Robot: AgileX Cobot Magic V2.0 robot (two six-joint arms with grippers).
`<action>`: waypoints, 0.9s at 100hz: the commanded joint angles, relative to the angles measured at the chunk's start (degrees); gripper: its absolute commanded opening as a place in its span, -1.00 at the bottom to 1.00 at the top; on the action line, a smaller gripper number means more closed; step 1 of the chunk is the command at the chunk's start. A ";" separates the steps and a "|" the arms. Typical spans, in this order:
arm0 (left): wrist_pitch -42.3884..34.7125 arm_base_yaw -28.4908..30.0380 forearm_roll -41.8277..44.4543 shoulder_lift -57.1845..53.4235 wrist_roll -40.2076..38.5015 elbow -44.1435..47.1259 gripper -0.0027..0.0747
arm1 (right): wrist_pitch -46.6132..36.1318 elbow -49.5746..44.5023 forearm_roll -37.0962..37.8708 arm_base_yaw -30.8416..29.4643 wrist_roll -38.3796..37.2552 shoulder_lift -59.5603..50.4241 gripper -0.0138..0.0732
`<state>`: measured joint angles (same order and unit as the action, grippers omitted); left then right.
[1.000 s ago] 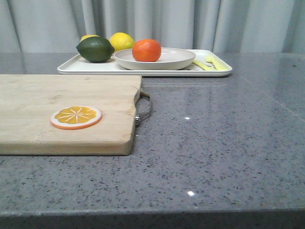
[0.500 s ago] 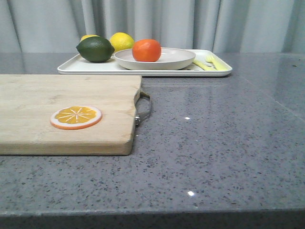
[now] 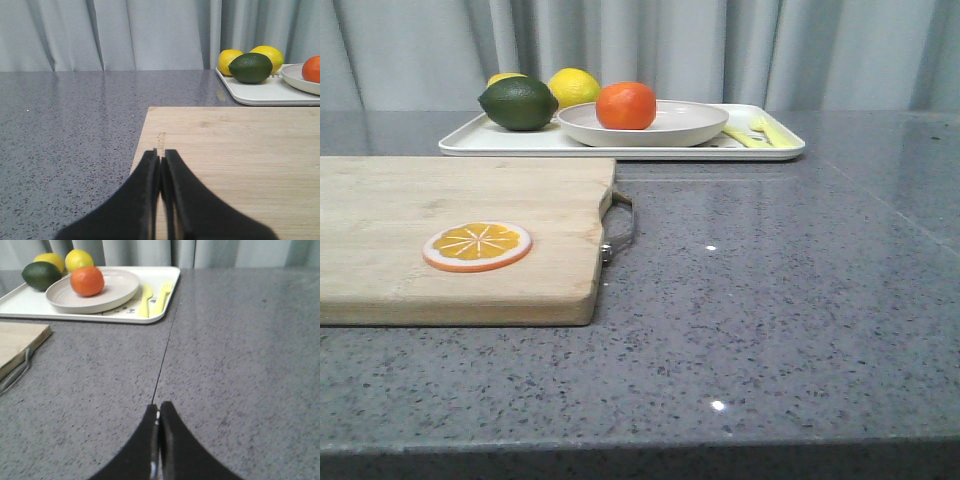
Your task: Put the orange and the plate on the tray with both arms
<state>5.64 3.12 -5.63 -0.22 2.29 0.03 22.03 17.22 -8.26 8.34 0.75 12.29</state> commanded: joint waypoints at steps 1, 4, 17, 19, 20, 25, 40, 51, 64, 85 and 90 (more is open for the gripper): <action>-4.13 0.16 -0.17 -1.80 -0.43 1.30 -0.98 | -11.45 -1.04 2.65 -1.49 0.65 -0.63 -0.84; -4.13 0.16 -0.17 -1.80 -0.43 1.30 -0.98 | -12.94 -1.92 2.79 -2.36 0.59 -1.21 -0.84; -4.13 0.16 -0.17 -1.80 -0.43 1.30 -0.98 | -17.60 -5.92 5.80 -5.99 -3.13 -3.35 -0.84; -4.13 0.16 -0.17 -1.80 -0.43 1.30 -0.98 | -17.85 -6.30 6.93 -6.54 -4.30 -3.76 -0.84; -4.13 0.16 -0.17 -1.80 -0.43 1.30 -0.98 | -18.14 -6.66 7.32 -6.71 -5.19 -4.02 -0.84; -4.13 0.16 -0.17 -1.80 -0.43 1.30 -0.98 | -19.24 -8.06 9.99 -7.88 -8.29 -5.01 -0.84; -4.13 0.16 -0.17 -1.80 -0.43 1.30 -0.98 | -24.33 -12.53 13.57 -9.18 -11.94 -7.35 -0.84; -4.13 0.16 -0.17 -1.80 -0.43 1.30 -0.98 | -27.24 -16.10 13.55 -9.18 -11.94 -9.58 -0.84; -4.13 0.16 -0.17 -1.80 -0.43 1.30 -0.98 | -25.80 -18.82 13.55 -9.18 -11.88 -13.00 -0.84; -4.13 0.16 -0.17 -1.80 -0.43 1.30 -0.98 | -24.89 -18.82 13.60 -9.18 -11.88 -14.05 -0.84; -4.13 0.16 -0.17 -1.80 -0.43 1.30 -0.98 | -24.81 -18.82 13.60 -9.18 -11.88 -14.08 -0.84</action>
<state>5.84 3.12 -5.63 -0.22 2.29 0.03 1.19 -1.60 4.49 -0.43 -11.05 -0.57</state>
